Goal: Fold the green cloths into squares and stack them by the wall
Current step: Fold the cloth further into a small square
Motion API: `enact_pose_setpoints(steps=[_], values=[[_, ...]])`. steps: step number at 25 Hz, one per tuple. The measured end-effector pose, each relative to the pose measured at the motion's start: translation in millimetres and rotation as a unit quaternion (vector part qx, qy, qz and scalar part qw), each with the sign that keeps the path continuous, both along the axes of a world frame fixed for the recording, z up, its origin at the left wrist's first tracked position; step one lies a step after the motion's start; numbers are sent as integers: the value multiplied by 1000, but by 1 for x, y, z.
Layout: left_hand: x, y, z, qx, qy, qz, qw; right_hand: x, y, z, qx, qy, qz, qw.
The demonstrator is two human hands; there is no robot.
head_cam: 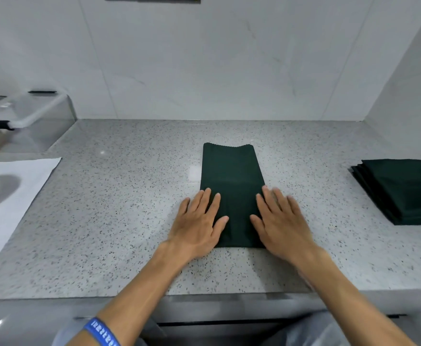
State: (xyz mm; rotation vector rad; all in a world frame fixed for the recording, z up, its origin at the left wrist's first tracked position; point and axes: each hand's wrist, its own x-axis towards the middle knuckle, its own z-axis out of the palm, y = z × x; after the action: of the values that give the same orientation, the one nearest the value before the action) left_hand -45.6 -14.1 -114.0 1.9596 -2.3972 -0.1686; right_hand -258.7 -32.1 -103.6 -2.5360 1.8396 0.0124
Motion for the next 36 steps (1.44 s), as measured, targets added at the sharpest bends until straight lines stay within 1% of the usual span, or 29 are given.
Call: enact_pose_setpoints(steps=[1,2,4,8,11,12,14,16,18,19,20,21,22,24,25,26,27,28,29,32,34,36], values=[[0,0,-1,-6,-5,-2,1000,-7,-7,1,1,1,24,1000],[0,-1,0,-8,-6,-2,1000,-12,-11,1,24,-11,36,999],[0,2,1,-6,1,-7,1000,-18,-9,-2,56,-29,44,997],[-1,47,-1,9,13,-22,1000,-29,36,-7,31,-32,65,997],[5,94,-6,-7,34,-37,999,-33,75,-9,-7,-37,128,991],[9,103,-6,-3,35,-48,998,-36,85,-11,-20,-33,157,987],[21,110,-1,18,26,-99,995,-43,95,-13,-10,-16,201,979],[38,112,5,47,-6,-160,986,-52,97,-12,-13,31,246,969],[52,114,6,27,-21,-186,982,-62,96,-15,-41,60,281,957],[57,116,4,9,-14,-187,982,-66,97,-18,-53,47,288,955],[59,120,0,-10,-2,-184,983,-69,99,-20,-67,14,287,956],[59,122,-5,-31,10,-182,983,-71,98,-23,-88,-40,276,956],[59,124,-10,-57,33,-179,982,-72,100,-26,-106,-112,256,954],[57,123,-13,-101,120,-152,976,-67,100,-22,-101,-275,198,935],[56,120,-11,-115,168,-138,969,-64,97,-17,-89,-319,189,924],[55,115,-9,-126,204,-134,962,-61,93,-13,-80,-325,203,920],[53,111,-7,-132,226,-135,956,-57,88,-10,-76,-300,218,926],[51,107,-7,-137,243,-125,952,-53,83,-10,-71,-280,222,931],[49,104,-7,-144,257,-105,950,-50,79,-10,-67,-278,205,936],[45,102,-10,-150,292,-38,944,-44,73,-10,-28,-319,129,939],[44,103,-6,-140,335,-13,932,-46,67,-3,9,-343,134,930],[41,99,5,-106,408,27,906,-44,57,11,43,-396,142,906]])
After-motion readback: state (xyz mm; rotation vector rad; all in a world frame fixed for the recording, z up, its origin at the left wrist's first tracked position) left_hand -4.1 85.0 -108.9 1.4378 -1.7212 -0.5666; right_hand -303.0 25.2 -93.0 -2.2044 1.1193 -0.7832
